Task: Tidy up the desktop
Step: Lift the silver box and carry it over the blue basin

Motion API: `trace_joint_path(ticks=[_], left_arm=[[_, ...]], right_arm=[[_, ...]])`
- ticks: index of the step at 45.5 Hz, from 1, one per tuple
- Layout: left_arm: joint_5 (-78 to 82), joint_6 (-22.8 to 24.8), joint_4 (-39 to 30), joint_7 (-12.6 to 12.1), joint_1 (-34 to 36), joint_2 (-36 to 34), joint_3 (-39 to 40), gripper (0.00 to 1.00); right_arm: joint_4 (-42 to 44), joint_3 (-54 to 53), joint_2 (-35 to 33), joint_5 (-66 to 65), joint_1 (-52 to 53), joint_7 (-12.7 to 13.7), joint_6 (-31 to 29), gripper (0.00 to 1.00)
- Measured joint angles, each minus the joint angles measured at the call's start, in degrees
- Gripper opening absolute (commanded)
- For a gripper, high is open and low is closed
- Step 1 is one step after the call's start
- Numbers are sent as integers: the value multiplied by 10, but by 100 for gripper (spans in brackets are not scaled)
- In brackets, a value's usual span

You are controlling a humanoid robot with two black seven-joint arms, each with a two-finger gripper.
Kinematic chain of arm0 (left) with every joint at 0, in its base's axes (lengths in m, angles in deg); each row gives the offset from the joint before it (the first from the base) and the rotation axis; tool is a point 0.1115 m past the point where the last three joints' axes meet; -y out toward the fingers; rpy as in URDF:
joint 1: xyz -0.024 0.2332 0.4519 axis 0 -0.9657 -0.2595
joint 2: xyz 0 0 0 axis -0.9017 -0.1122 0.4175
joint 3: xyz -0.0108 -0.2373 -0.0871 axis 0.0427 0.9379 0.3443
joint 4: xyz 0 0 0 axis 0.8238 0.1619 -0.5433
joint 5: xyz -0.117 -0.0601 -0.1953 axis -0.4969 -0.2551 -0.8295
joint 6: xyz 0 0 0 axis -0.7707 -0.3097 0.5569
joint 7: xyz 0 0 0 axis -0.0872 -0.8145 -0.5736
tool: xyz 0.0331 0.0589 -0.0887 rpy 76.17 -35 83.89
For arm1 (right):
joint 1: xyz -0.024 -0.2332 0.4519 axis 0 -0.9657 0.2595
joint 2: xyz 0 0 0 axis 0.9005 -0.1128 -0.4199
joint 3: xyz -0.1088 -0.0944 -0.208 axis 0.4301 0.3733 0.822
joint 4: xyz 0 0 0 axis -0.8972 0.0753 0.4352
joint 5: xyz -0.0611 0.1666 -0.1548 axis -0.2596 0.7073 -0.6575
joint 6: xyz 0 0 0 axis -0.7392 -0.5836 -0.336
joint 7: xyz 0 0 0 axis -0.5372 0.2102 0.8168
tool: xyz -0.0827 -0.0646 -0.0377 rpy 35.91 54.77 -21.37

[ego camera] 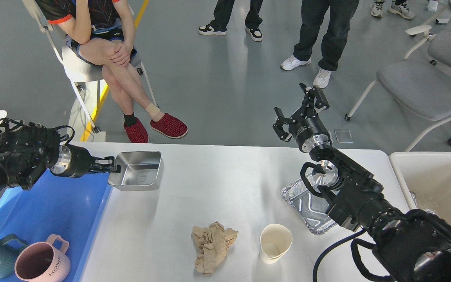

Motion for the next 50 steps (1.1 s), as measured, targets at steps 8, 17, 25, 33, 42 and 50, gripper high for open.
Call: trace_joint_path(ticks=[8,17,25,33,42,50], left_arm=[[1,26,-1,11,41,-36,-31,0],[2,64,-1,18,104,-58,-34,0],[3,70,-1,20,115,-64,-39,0],[3,66,-1,22,111,-73,-40,0],[-1,43,0,22,89,-109,-40,0],[-14,6,29,16,62,-145,-30,0]], right_arm=[[0,0,0,0,1,0,0,100],[0,0,0,0,2,0,0,100],[0,2,1,0,4,0,0,100],[0,11,0,0,2,0,0,100],[0,14,0,0,-2,0,0,100],[0,15,0,0,-5,0,-2,100]])
